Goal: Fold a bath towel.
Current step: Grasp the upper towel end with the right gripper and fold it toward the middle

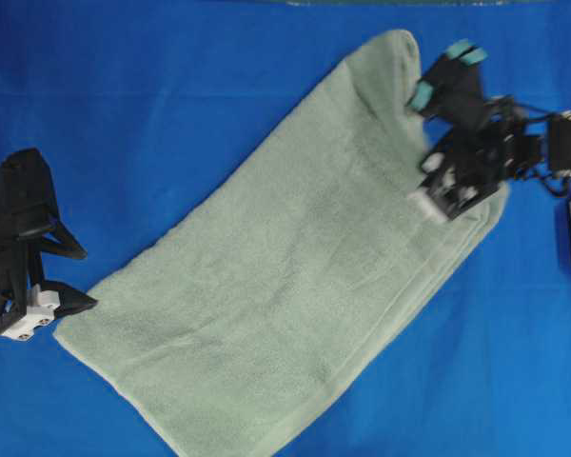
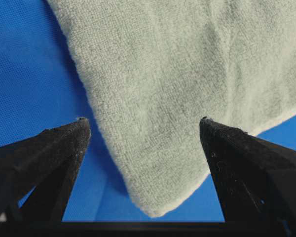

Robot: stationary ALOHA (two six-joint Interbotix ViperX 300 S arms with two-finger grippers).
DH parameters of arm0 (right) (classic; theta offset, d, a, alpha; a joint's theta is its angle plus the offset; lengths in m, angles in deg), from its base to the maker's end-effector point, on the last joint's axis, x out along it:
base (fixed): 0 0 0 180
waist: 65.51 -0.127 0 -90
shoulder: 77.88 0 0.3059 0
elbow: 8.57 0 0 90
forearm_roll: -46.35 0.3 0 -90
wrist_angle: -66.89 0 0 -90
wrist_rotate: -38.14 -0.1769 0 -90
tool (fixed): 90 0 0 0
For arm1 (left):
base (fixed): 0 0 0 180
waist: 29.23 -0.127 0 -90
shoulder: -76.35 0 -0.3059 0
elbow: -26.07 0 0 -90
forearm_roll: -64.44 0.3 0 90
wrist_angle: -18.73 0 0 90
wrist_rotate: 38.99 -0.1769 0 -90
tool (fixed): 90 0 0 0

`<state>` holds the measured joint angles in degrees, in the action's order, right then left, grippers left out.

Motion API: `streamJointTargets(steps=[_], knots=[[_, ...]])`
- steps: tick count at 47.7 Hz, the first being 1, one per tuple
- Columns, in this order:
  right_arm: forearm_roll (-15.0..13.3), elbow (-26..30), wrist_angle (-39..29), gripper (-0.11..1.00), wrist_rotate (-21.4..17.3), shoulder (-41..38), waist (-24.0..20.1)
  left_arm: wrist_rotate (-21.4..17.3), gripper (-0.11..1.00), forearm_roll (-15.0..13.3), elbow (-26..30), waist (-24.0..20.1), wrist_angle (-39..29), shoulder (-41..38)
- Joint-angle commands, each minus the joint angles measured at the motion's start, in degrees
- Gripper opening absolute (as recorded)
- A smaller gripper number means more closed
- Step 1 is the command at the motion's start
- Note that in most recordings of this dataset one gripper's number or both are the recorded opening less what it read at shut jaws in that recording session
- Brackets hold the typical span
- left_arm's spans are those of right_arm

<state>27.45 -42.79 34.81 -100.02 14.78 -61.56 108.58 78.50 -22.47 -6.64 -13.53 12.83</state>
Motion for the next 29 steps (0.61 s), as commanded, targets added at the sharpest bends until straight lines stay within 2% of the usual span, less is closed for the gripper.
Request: streamJointTargets(steps=[1, 7, 15, 22, 29], knots=[[-1.67, 5.54, -0.18, 0.18, -1.85, -4.39, -5.54, -0.09, 0.87, 0.09, 1.23, 0.00, 0.35, 0.00], [-3.78, 13.27, -1.49, 0.18, -3.16, -12.22, -11.60, -0.09, 0.87, 0.09, 1.23, 0.00, 0.35, -0.09], [-4.39, 23.55, -3.78, 0.18, -3.25, -20.39, -17.49, -0.09, 0.87, 0.09, 1.14, 0.00, 0.35, -0.09], [-4.39, 28.21, -4.83, 0.18, -3.25, -24.08, -20.21, -0.26, 0.87, 0.09, 1.14, 0.00, 0.35, -0.18], [-4.31, 29.09, -4.48, 0.18, -3.34, -25.93, -21.18, -0.35, 0.87, 0.09, 1.14, 0.00, 0.35, -0.18]])
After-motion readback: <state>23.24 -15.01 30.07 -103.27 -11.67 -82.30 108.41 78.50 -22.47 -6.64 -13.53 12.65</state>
